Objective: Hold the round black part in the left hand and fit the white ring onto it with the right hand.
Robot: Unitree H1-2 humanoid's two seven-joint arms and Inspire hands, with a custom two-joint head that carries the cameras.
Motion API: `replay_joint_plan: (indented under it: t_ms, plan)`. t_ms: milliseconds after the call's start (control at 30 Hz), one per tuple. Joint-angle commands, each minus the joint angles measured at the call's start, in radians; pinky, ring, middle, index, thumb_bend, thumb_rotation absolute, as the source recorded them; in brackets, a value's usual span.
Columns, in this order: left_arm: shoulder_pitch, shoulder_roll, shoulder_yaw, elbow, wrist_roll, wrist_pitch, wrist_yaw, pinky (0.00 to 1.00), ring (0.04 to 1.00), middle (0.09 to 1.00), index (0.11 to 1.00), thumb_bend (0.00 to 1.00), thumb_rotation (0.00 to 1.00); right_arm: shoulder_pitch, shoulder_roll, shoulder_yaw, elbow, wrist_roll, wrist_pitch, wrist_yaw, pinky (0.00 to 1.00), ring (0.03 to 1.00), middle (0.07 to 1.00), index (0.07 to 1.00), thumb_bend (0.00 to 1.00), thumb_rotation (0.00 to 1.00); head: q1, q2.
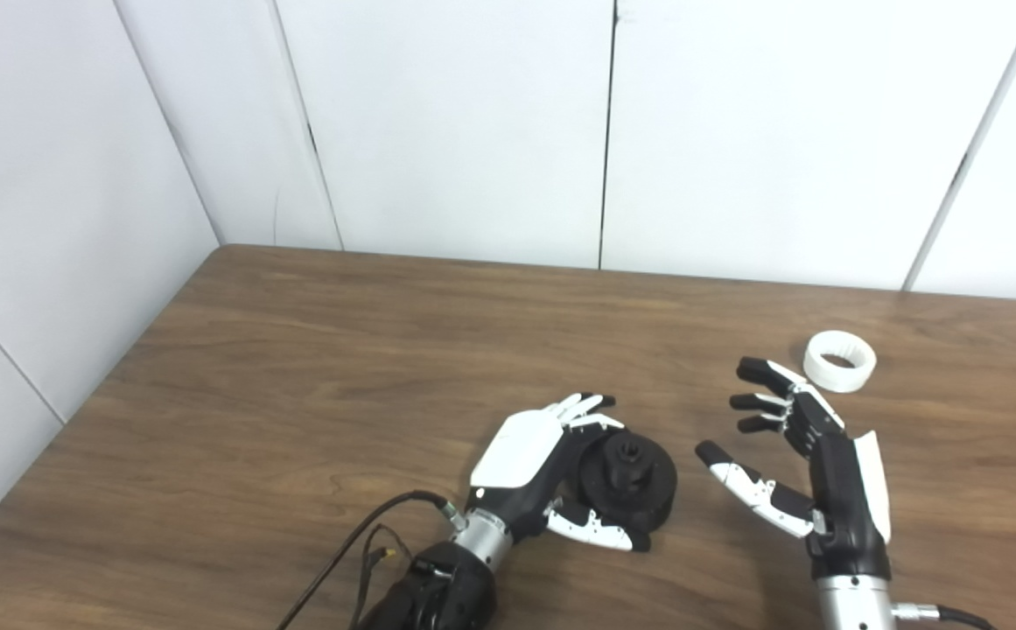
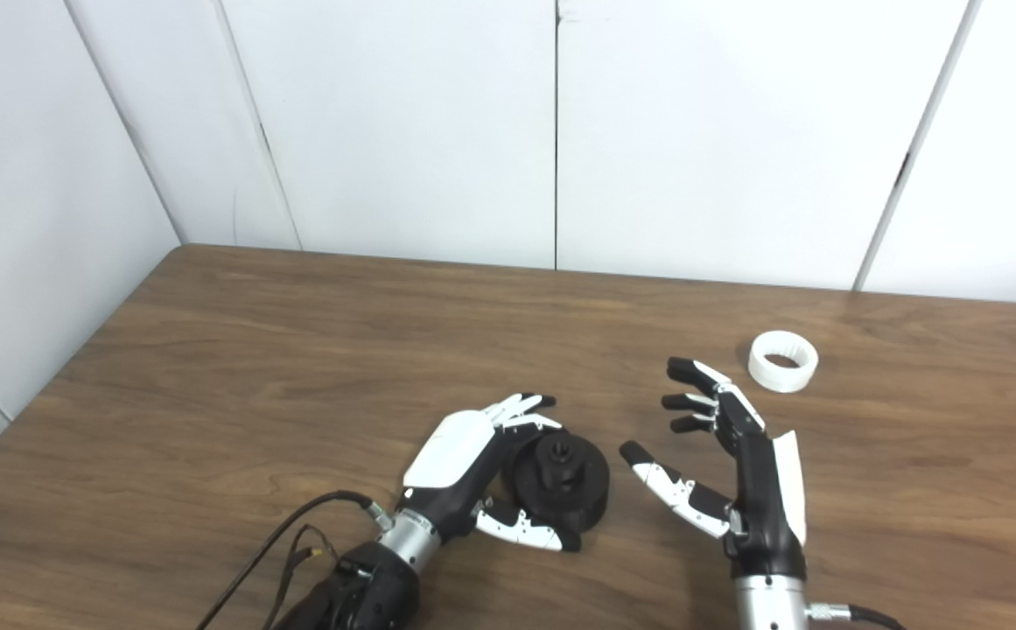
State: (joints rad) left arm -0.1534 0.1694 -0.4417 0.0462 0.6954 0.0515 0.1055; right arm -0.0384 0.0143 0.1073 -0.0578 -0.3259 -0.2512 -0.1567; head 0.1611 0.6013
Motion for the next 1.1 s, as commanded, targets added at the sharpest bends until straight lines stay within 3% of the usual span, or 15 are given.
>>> replay_joint_plan:
  t_ms: [0, 100, 600, 800, 1067]
  plan:
    - [0.026, 0.014, -0.017, 0.025, 0.022, -0.002, -0.037, 0.91, 0.946, 0.922, 0.63, 0.93, 0.35, 0.022, -0.008, -0.006, 0.01, 0.002, -0.009, 0.002, 0.57, 0.676, 0.776, 0.767, 0.66, 0.19, 0.0, 0.0]
    - [0.028, 0.016, -0.015, 0.024, 0.022, -0.002, -0.039, 0.91, 0.947, 0.922, 0.631, 0.92, 0.36, 0.024, -0.005, -0.003, 0.008, 0.003, -0.008, 0.003, 0.56, 0.673, 0.773, 0.767, 0.66, 0.19, -0.019, 0.0]
    - [0.05, 0.074, 0.046, -0.014, -0.028, -0.045, -0.074, 0.91, 0.94, 0.918, 0.634, 0.89, 0.28, 0.026, 0.085, 0.051, -0.012, -0.089, 0.064, -0.024, 0.56, 0.665, 0.769, 0.77, 0.65, 0.16, -0.359, -0.013]
    - [0.053, 0.089, 0.068, -0.009, -0.038, -0.072, -0.078, 0.89, 0.932, 0.911, 0.633, 0.89, 0.26, 0.022, 0.113, 0.07, 0.003, -0.12, 0.078, -0.045, 0.56, 0.657, 0.761, 0.767, 0.65, 0.18, -0.419, -0.026]
    - [0.057, 0.094, 0.086, -0.01, -0.043, -0.091, -0.096, 0.89, 0.94, 0.913, 0.636, 0.89, 0.26, 0.017, 0.121, 0.08, 0.016, -0.143, 0.079, -0.068, 0.55, 0.657, 0.76, 0.762, 0.65, 0.18, -0.42, -0.028]
